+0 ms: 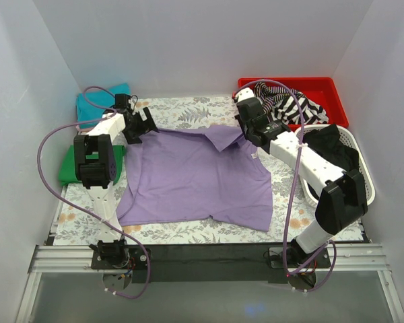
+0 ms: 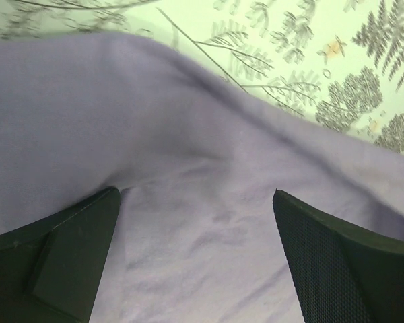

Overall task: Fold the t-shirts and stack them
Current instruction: Fold the tshirt

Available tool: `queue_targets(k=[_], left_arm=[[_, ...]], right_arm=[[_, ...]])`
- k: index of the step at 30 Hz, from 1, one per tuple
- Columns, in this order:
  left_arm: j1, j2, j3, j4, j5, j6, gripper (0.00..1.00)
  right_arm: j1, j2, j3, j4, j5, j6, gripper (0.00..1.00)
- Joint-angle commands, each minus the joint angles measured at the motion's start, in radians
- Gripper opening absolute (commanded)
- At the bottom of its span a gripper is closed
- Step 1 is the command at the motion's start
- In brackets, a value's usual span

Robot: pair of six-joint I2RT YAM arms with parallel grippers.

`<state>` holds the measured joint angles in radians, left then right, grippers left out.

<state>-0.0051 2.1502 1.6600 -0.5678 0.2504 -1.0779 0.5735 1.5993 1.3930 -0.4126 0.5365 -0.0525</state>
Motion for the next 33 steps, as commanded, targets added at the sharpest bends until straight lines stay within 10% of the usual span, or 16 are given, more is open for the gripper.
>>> queue_targets(k=[1,22,33], left_arm=[[0.043,-0.084,-0.006,0.023,-0.048,-0.022,0.97],[0.079,-0.018,0.164,-0.021,-0.281,0.044,0.98],[0.129,-0.001,0.058,0.029,-0.206,0.033,0.82]], right_arm=[[-0.001,-0.047,-0.031,0.005,0.019,0.029,0.01],[-0.006,-0.035,-0.023,0.024,-0.053,0.028,0.01],[-0.011,-0.03,-0.032,0.029,-0.092,0.031,0.01]])
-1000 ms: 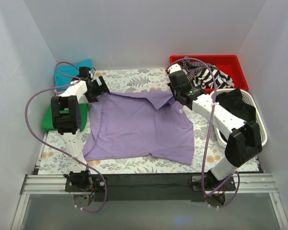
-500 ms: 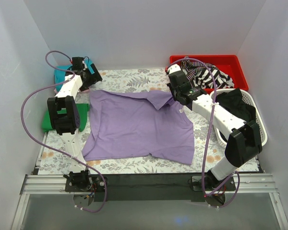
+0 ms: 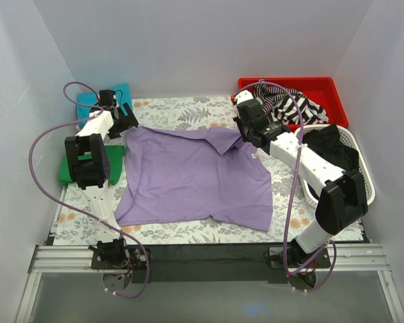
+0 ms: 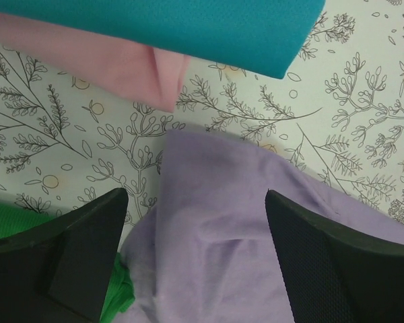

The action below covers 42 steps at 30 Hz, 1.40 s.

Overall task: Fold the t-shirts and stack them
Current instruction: Fold the tshirt

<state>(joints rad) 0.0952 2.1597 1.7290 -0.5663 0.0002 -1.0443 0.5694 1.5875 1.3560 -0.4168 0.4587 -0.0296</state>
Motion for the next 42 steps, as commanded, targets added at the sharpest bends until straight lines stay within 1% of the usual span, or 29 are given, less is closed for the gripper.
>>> queue_targets(k=[1,2,3,4,6,7,12,19,20,21,22,24,28,29,31,34,36,37,38,39,42], left_arm=[[0.035,-0.012,-0.029,0.042,0.056,-0.005,0.81],[0.047,-0.009,-0.029,0.057,0.069,-0.006,0.81],[0.052,-0.003,-0.025,0.057,0.098,-0.008,0.75],[0.063,0.012,-0.022,0.056,0.107,-0.005,0.72],[0.072,0.028,0.001,0.039,0.132,-0.005,0.62],[0.075,0.029,0.001,0.04,0.144,-0.005,0.6],[0.081,0.055,0.006,0.042,0.187,0.001,0.59],[0.087,0.086,0.014,0.054,0.328,-0.005,0.45],[0.087,0.092,0.018,0.051,0.349,-0.005,0.41],[0.087,0.098,0.021,0.043,0.363,-0.005,0.27],[0.09,0.104,0.023,0.037,0.372,-0.008,0.16],[0.093,0.097,0.02,0.045,0.365,-0.017,0.0],[0.097,0.071,0.067,0.052,0.385,-0.005,0.0],[0.097,0.062,0.102,0.048,0.385,0.003,0.0],[0.097,0.042,0.159,0.033,0.339,0.026,0.0],[0.098,0.011,0.262,-0.003,0.191,0.104,0.0],[0.098,0.028,0.317,-0.042,0.15,0.15,0.0],[0.098,0.025,0.316,-0.059,0.132,0.156,0.0],[0.097,0.005,0.272,-0.034,0.135,0.161,0.0],[0.098,-0.009,0.215,-0.015,0.177,0.159,0.0],[0.097,-0.06,0.175,0.054,0.274,0.15,0.0]], right_arm=[[-0.006,-0.02,0.005,0.033,-0.015,0.01,0.01],[-0.006,-0.02,0.002,0.033,-0.017,0.011,0.01],[-0.006,-0.02,-0.001,0.033,-0.018,0.013,0.01],[-0.006,-0.02,-0.004,0.033,-0.018,0.014,0.01],[-0.006,-0.02,-0.011,0.033,-0.014,0.014,0.01],[-0.006,-0.021,-0.014,0.033,-0.011,0.014,0.01],[-0.016,-0.029,-0.009,0.033,-0.006,0.01,0.01],[-0.025,-0.026,-0.009,0.033,-0.009,0.008,0.01],[-0.025,-0.026,-0.009,0.033,-0.009,0.01,0.01],[-0.026,-0.027,-0.012,0.033,-0.009,0.011,0.01],[-0.028,-0.027,-0.012,0.033,-0.011,0.011,0.01],[-0.029,-0.029,-0.015,0.033,-0.011,0.011,0.01],[-0.042,-0.024,-0.011,0.033,-0.003,-0.006,0.01],[-0.051,-0.023,-0.009,0.033,-0.003,-0.006,0.01],[-0.068,-0.014,-0.003,0.033,-0.003,-0.024,0.01],[-0.111,0.009,0.023,0.033,-0.023,-0.041,0.01],[-0.115,0.026,0.029,0.033,-0.037,-0.043,0.01],[-0.12,0.031,0.034,0.033,-0.04,-0.041,0.01],[-0.123,0.038,0.037,0.033,-0.045,-0.041,0.01],[-0.126,0.046,0.04,0.033,-0.043,-0.041,0.01],[-0.135,0.057,0.046,0.033,-0.042,-0.039,0.01]])
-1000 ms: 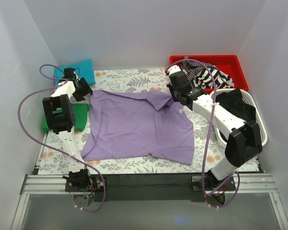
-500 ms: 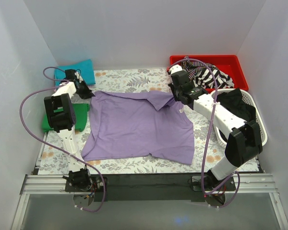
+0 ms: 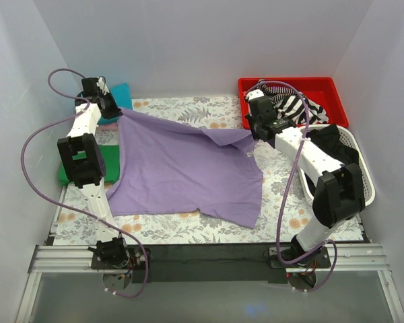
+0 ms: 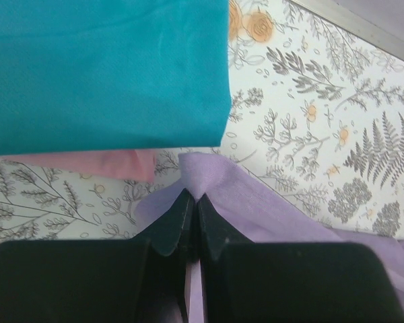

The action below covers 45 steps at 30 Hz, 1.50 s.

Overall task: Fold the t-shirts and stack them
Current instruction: Fold the tshirt

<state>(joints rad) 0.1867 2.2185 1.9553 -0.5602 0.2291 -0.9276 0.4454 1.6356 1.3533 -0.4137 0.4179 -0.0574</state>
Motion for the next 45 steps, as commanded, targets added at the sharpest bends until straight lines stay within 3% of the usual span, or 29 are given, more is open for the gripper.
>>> queue_targets(k=[1,3,6,13,21,25,29,30,32,35,36,37,42,45], left_arm=[[0.003,-0.129,-0.052,0.055,0.074,0.03,0.0],[-0.01,-0.152,-0.029,0.039,0.078,0.039,0.0],[-0.038,-0.181,-0.036,-0.007,-0.039,0.064,0.0],[-0.049,-0.43,-0.523,0.149,-0.163,0.01,0.0],[-0.049,-0.552,-0.729,0.178,-0.275,-0.016,0.0],[-0.049,-0.539,-0.73,0.151,-0.306,0.003,0.0],[-0.049,-0.514,-0.717,0.143,-0.3,-0.002,0.2],[-0.049,-0.508,-0.71,0.137,-0.301,-0.002,0.43],[-0.049,-0.471,-0.667,0.108,-0.307,-0.002,0.46],[-0.049,-0.429,-0.61,0.054,-0.339,-0.02,0.5],[-0.049,-0.43,-0.608,0.04,-0.364,-0.036,0.51],[-0.049,-0.439,-0.613,0.049,-0.369,-0.056,0.6],[-0.05,-0.571,-0.627,0.121,-0.461,-0.071,0.68],[-0.047,-0.583,-0.581,0.121,-0.418,-0.082,0.72]], right_arm=[[-0.014,0.009,0.05,0.03,0.002,-0.01,0.01],[-0.023,0.012,0.058,0.024,0.009,-0.009,0.01],[-0.028,0.001,0.058,0.024,-0.013,-0.002,0.01],[-0.03,-0.056,-0.006,0.012,-0.028,0.033,0.01],[-0.03,-0.092,-0.088,-0.033,-0.082,0.102,0.01],[-0.03,-0.099,-0.131,-0.048,-0.099,0.123,0.01],[-0.03,-0.095,-0.158,-0.053,-0.059,0.136,0.01],[-0.03,-0.097,-0.163,-0.053,-0.06,0.139,0.01],[-0.03,-0.102,-0.161,-0.051,-0.053,0.14,0.04],[-0.03,-0.108,-0.149,-0.053,-0.01,0.151,0.27],[-0.03,-0.112,-0.143,-0.053,-0.01,0.156,0.29],[-0.03,-0.121,-0.132,-0.053,-0.014,0.156,0.31],[-0.028,-0.189,-0.088,-0.036,-0.027,0.146,0.36],[-0.03,-0.143,-0.048,-0.033,-0.099,0.128,0.38]])
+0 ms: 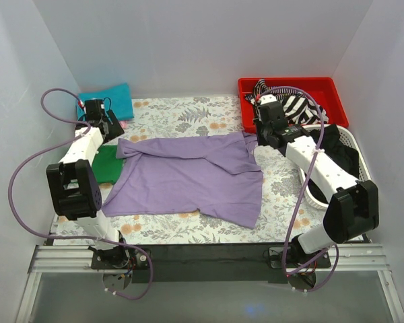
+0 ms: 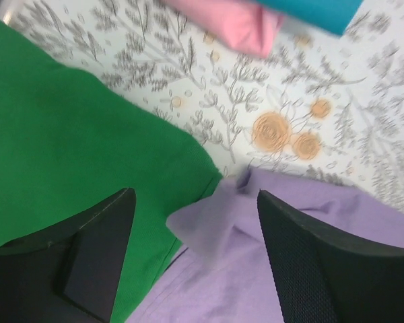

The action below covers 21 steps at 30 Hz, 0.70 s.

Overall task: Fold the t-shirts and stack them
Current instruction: Fold the tshirt

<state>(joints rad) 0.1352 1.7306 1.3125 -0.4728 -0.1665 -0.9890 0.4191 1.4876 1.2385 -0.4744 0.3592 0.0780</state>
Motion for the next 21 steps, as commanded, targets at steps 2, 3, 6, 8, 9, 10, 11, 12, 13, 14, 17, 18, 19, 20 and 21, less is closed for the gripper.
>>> queue_targets(k=[2,3,6,8,9,10,11,12,13,14,17,18,19,20,21], left_arm=[[0.003,-0.088,0.099,0.02,0.082,-0.054,0.72],[0.003,-0.091,0.106,0.046,0.143,-0.056,0.72],[0.003,-0.043,0.151,0.076,0.502,-0.066,0.77],[-0.003,0.03,0.146,0.159,0.784,-0.098,0.72],[-0.006,0.059,0.145,0.174,0.867,-0.127,0.62],[-0.015,0.114,0.155,0.183,0.904,-0.14,0.56],[-0.043,0.138,0.162,0.198,0.944,-0.142,0.55],[-0.054,0.162,0.169,0.192,0.941,-0.129,0.51],[-0.066,0.176,0.162,0.194,0.94,-0.129,0.5],[-0.083,0.205,0.165,0.2,0.941,-0.129,0.5],[-0.089,0.25,0.171,0.192,0.999,-0.126,0.5],[-0.092,0.277,0.174,0.178,1.007,-0.125,0.5],[-0.094,0.293,0.179,0.16,0.975,-0.108,0.48],[-0.1,0.306,0.174,0.143,0.958,-0.097,0.48],[-0.101,0.314,0.172,0.137,0.944,-0.088,0.48]], right_arm=[[-0.002,0.077,0.088,0.034,-0.13,-0.014,0.37],[0.0,0.103,0.098,0.037,-0.149,-0.009,0.36],[0.001,0.189,0.107,0.077,-0.203,-0.004,0.35],[0.001,0.241,0.104,0.151,-0.264,-0.006,0.35],[0.001,0.264,0.124,0.158,-0.291,-0.006,0.35],[0.003,0.31,0.137,0.166,-0.31,-0.003,0.34],[0.004,0.332,0.151,0.166,-0.327,0.0,0.34],[0.006,0.35,0.171,0.166,-0.347,-0.003,0.34],[0.004,0.377,0.179,0.165,-0.351,0.0,0.34],[0.007,0.387,0.183,0.166,-0.351,0.0,0.34],[0.007,0.399,0.182,0.168,-0.381,-0.003,0.34],[0.007,0.404,0.179,0.168,-0.381,-0.003,0.34],[0.007,0.411,0.174,0.166,-0.375,-0.004,0.34],[0.007,0.415,0.171,0.168,-0.374,-0.004,0.34],[0.007,0.418,0.167,0.169,-0.37,-0.006,0.34]])
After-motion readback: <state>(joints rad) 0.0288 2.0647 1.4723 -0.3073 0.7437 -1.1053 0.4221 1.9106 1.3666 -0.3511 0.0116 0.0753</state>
